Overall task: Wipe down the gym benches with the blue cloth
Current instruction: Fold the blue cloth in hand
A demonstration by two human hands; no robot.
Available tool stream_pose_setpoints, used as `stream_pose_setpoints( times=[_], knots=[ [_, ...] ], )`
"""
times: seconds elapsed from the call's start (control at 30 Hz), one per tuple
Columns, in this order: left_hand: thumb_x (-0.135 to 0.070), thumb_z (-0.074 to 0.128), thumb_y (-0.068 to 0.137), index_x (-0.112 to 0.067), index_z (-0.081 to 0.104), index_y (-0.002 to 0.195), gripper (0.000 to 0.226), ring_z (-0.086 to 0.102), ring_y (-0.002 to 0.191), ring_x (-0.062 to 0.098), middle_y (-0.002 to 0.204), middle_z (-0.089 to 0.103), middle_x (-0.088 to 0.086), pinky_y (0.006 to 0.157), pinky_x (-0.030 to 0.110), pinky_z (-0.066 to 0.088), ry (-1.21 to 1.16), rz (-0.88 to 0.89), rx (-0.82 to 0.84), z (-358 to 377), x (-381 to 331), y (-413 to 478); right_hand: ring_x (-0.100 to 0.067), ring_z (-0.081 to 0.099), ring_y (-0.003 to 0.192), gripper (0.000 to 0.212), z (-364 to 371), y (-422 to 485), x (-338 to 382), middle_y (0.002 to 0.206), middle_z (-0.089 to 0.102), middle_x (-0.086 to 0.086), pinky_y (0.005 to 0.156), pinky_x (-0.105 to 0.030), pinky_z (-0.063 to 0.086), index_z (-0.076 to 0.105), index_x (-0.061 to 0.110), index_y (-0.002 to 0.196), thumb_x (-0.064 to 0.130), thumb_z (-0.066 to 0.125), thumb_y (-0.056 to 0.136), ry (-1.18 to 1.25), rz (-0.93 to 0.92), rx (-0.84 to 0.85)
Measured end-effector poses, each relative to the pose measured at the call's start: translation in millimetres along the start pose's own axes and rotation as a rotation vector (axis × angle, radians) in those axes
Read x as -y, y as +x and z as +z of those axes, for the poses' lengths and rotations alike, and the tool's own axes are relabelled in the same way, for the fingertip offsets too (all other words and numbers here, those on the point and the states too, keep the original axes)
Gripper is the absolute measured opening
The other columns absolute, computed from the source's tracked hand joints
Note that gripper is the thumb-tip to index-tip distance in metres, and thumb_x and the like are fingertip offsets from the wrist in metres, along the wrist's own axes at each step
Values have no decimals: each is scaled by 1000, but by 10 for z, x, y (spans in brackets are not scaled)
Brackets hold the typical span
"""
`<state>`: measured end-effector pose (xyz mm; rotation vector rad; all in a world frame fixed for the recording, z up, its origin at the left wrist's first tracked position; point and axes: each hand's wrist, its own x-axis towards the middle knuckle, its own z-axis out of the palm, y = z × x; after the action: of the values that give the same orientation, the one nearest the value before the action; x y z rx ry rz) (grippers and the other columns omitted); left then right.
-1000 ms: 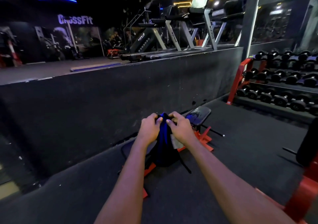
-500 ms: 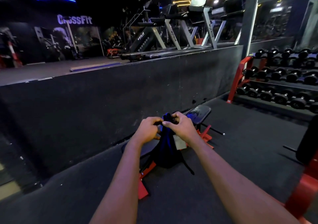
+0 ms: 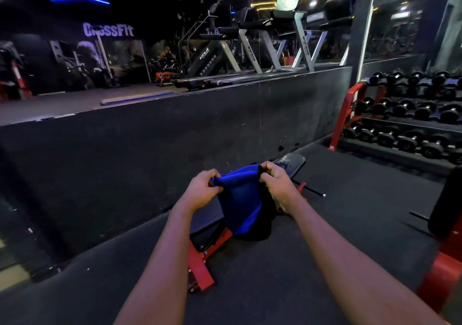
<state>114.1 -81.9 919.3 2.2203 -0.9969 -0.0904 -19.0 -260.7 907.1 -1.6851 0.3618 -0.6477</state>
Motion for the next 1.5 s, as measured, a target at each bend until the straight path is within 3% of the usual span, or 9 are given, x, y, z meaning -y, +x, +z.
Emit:
stream_pose_setpoints(
  times=[0.13,0.27,0.4,0.53,0.6,0.8,0.9,1.03,1.5],
  knots=[
    [-15,72,84,-20,56,82,17,60,82,22,84,65,5,71,25,47,12,5,45,-24,-2,-25,-18,58,77,20,-63,25,-146,85,66,-10,72,-38,49,63,13,92,0,49,85,-59,64,-52],
    [-7,71,79,-26,52,82,27,59,71,18,80,65,10,71,43,53,-114,103,-39,-76,-100,-47,-20,57,71,17,-103,20,-232,76,63,-5,64,-34,45,60,17,85,2,54,80,-227,149,-1],
    [-3,67,81,-31,48,95,37,50,62,-1,85,59,-5,62,22,46,-136,208,4,-106,-297,-45,-14,54,70,27,-53,-65,-138,84,61,-5,60,-24,45,57,15,92,-5,53,75,-144,100,97],
    [-6,71,82,-32,44,110,47,54,63,-4,94,64,-1,61,14,43,-124,227,53,-167,-385,-33,-11,65,91,35,8,-6,-46,99,69,6,82,-30,51,65,29,107,35,71,73,-308,-52,238],
    [-9,73,82,-27,45,114,46,57,68,-2,94,67,0,65,16,46,-161,242,-1,-166,-399,-63,-8,64,81,25,44,34,-12,87,70,4,75,-32,48,68,31,98,47,70,78,-396,-151,216],
    [-46,72,80,-20,59,109,41,67,94,16,100,71,-1,83,34,54,-120,59,51,10,-23,-122,-10,55,73,8,41,133,37,76,61,-4,68,-31,43,62,14,88,16,60,95,-197,-256,14],
    [-36,69,89,-20,61,86,18,59,71,5,79,64,-5,64,23,41,-2,57,-19,49,50,-191,-14,49,71,19,-25,216,-40,70,52,-1,69,-34,36,55,16,72,19,63,89,-183,-66,-28],
    [-29,77,83,-30,53,67,29,50,56,-2,62,55,-9,53,14,34,-2,87,-96,33,-54,-182,-15,47,72,28,19,144,-79,70,49,-5,68,-35,36,50,14,69,35,63,84,-56,-31,-73],
    [-34,78,81,-27,68,75,14,59,62,-1,69,67,-6,54,15,44,-69,-77,-217,-12,225,-409,-14,44,56,36,383,167,-328,64,52,-6,52,-21,32,46,4,74,26,49,103,-234,-146,-207]
  ],
)
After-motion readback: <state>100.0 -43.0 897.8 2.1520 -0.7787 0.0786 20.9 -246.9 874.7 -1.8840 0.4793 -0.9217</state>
